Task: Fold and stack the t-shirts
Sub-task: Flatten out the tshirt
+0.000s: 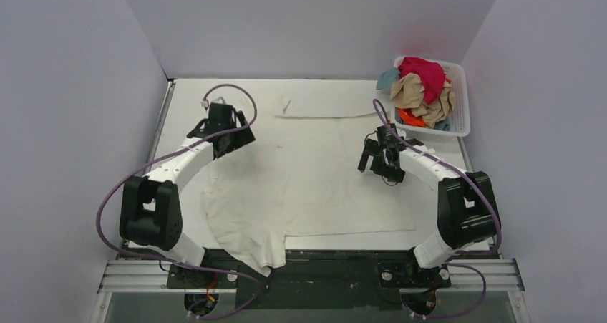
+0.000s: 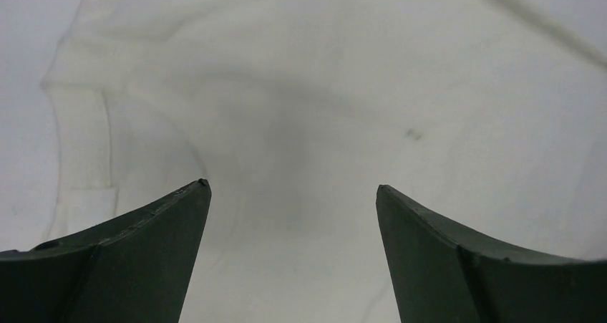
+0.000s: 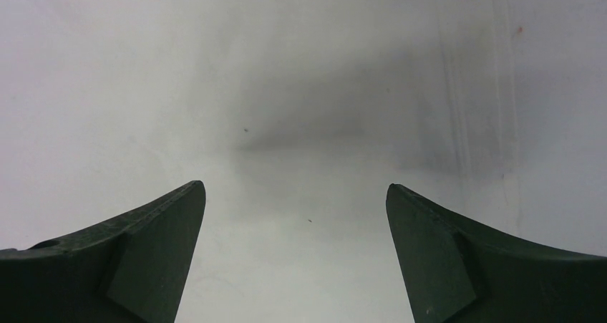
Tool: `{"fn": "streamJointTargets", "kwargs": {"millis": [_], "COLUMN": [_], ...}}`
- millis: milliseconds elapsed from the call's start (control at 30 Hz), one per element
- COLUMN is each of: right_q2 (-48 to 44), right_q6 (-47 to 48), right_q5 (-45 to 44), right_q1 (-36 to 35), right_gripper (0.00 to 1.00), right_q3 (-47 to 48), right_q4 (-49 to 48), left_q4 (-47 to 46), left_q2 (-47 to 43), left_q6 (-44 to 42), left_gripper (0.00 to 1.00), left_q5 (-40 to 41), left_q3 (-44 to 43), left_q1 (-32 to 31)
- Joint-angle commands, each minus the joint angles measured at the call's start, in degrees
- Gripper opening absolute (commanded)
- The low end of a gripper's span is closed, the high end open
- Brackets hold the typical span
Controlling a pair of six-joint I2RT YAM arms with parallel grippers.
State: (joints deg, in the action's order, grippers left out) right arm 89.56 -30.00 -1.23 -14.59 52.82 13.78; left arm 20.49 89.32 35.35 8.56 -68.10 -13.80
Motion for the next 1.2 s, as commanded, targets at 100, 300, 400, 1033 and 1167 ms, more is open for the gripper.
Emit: {"fn": "streamJointTargets", "kwargs": {"millis": [100, 300, 400, 1033, 1167], "right_q2": [1.3, 7.0, 9.0, 15.5, 19.9], "right_q6": [-1.2, -1.6, -2.0, 1.5, 0.1], "right_q5": [-2.6, -1.0, -0.5, -1.0, 0.5], "right_q1": [0.0, -0.1, -0.4, -3.0, -4.1], "right_gripper": [0.92, 0.9, 0.9, 0.89, 0.9], "right_q3": [-1.8, 1.3, 2.3, 27.4, 35.3], "right_q4": [2.8, 2.6, 2.4, 9.0, 5.1], "left_q4": [-4.8, -4.8, -2.1, 1.6, 3.5], "left_q2": [4.2, 12.1, 16.6, 27.9, 22.4], "left_q6": [2.7, 2.2, 2.2, -2.1, -2.9], "left_gripper": [0.97, 0.97, 0.97, 0.99, 0.98], "left_q5": [-7.2, -7.3, -5.7, -9.8, -5.3], "left_q3": [13.4, 9.9, 6.3, -18.8, -19.1], "left_q1": [9.7, 12.2, 15.1, 19.5, 16.4]}}
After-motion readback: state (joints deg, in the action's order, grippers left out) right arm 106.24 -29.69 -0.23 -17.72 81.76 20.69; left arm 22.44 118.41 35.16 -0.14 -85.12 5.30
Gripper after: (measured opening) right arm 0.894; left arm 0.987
